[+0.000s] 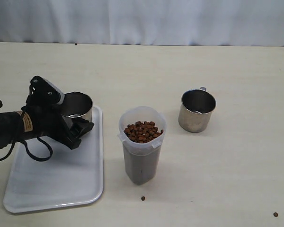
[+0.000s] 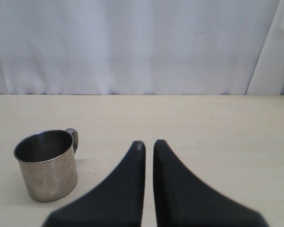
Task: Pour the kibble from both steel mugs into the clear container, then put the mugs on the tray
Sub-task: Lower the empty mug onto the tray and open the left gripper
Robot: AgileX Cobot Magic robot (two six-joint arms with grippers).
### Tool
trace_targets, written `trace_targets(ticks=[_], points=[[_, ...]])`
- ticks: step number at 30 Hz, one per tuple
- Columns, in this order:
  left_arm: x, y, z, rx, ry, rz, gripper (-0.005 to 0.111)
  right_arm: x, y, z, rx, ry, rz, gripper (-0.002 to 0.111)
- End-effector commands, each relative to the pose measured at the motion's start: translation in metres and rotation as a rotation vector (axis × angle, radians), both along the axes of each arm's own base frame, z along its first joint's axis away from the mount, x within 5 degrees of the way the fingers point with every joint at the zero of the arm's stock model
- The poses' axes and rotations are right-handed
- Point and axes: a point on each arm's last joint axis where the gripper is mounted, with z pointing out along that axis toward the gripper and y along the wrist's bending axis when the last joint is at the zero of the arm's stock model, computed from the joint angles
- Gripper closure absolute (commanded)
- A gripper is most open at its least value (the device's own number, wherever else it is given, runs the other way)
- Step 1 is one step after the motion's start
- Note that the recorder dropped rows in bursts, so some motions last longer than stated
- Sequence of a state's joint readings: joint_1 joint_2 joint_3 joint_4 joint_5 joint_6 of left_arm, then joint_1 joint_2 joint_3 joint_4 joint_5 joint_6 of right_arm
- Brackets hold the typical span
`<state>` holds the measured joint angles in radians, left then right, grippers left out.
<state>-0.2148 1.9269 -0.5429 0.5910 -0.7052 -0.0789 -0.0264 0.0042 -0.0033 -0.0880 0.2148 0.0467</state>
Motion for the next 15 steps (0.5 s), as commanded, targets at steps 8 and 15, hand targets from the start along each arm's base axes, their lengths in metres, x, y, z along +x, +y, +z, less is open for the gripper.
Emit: trace_targets(ticks=[8,15], points=[[0.000,0.007,0.010,0.047,0.053,0.076,0.025,0.000,0.000,-0.001,-0.004,-0.004,-0.004,0.103],[-0.006,0.017,0.050,0.020,0.094,0.237,0.025,0.000,0.000,-0.001,-0.004,-0.004,-0.004,0.103]])
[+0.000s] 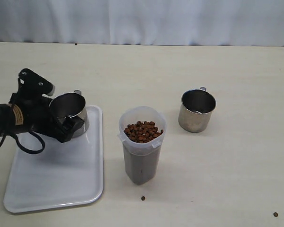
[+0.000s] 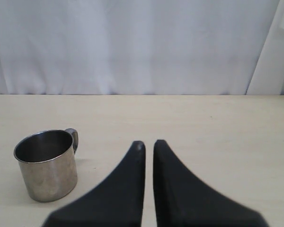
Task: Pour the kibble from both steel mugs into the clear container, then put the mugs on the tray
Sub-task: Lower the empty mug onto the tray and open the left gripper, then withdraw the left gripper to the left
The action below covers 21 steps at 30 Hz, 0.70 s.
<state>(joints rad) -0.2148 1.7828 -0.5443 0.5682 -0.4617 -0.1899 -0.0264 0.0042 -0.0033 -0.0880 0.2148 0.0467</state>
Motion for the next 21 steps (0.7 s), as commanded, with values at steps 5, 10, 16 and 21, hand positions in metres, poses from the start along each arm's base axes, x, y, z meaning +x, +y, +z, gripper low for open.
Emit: trace_targets(ticks=[5,10,16,21], points=[[-0.013,0.013,0.060,-0.085,-0.001,0.237,0.025,0.000,0.000,-0.001,-0.004,-0.004,-0.004,0.103],[-0.037,0.005,0.100,-0.098,-0.092,0.215,0.036,0.000,0.000,-0.001,-0.004,-0.004,-0.004,0.103],[-0.098,0.013,0.131,-0.204,-0.259,0.169,0.095,0.000,0.000,-0.001,-0.004,-0.004,-0.004,0.103],[-0.156,0.033,0.129,-0.297,-0.423,0.162,0.107,0.000,0.000,-0.001,-0.004,-0.004,-0.004,0.103]])
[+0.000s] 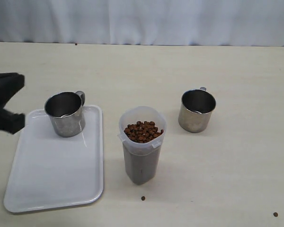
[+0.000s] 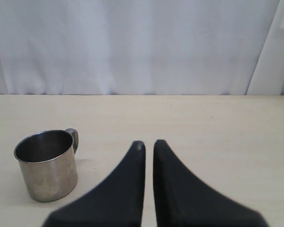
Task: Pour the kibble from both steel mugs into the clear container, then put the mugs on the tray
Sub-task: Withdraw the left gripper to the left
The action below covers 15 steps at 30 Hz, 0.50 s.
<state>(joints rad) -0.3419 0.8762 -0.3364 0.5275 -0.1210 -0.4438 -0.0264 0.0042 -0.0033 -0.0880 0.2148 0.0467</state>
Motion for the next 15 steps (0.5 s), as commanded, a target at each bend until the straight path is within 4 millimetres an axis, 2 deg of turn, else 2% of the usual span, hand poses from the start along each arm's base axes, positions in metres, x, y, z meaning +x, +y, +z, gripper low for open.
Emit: trace_targets(ticks=[1,4,7,11,15], points=[[-0.052,0.018,-0.008,-0.092,-0.144,0.004,0.107,0.000,0.000,-0.001,-0.004,-0.004,-0.004,0.103],[-0.077,0.028,-0.023,-0.134,-0.211,0.024,0.107,0.000,0.000,-0.001,-0.004,-0.004,-0.004,0.103],[-0.092,0.039,-0.036,-0.131,-0.238,0.074,0.107,0.000,0.000,-0.001,-0.004,-0.004,-0.004,0.103],[-0.102,0.049,-0.044,-0.144,-0.229,0.148,0.107,0.000,0.000,-0.001,-0.004,-0.004,-0.004,0.103],[-0.103,0.051,-0.046,-0.125,-0.216,0.165,0.107,0.000,0.000,-0.001,-0.004,-0.004,-0.004,0.103]])
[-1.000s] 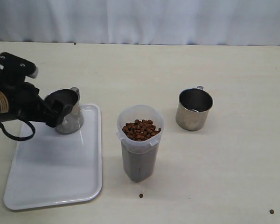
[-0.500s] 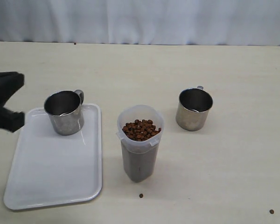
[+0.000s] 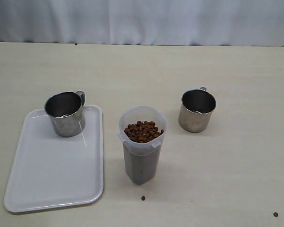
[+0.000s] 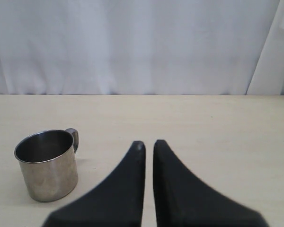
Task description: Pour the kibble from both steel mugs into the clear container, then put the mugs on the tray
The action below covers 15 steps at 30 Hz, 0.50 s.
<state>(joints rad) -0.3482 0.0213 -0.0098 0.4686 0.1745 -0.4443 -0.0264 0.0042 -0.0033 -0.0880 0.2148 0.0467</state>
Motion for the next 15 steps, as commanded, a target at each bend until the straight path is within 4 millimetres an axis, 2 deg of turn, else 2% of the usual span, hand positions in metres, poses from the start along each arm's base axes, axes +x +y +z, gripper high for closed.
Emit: trace_targets(ticks=[1,11,15], points=[[-0.001,0.002,-0.004,-0.008,0.032,0.023,0.107,0.000,0.000,-0.001,-0.004,-0.004,-0.004,0.103],[-0.001,0.003,-0.005,-0.005,0.039,0.030,0.107,0.000,0.000,-0.001,-0.004,-0.004,-0.004,0.103],[-0.001,0.018,-0.006,-0.013,0.052,0.290,0.107,0.000,0.000,-0.001,-0.004,-0.004,-0.004,0.103]])
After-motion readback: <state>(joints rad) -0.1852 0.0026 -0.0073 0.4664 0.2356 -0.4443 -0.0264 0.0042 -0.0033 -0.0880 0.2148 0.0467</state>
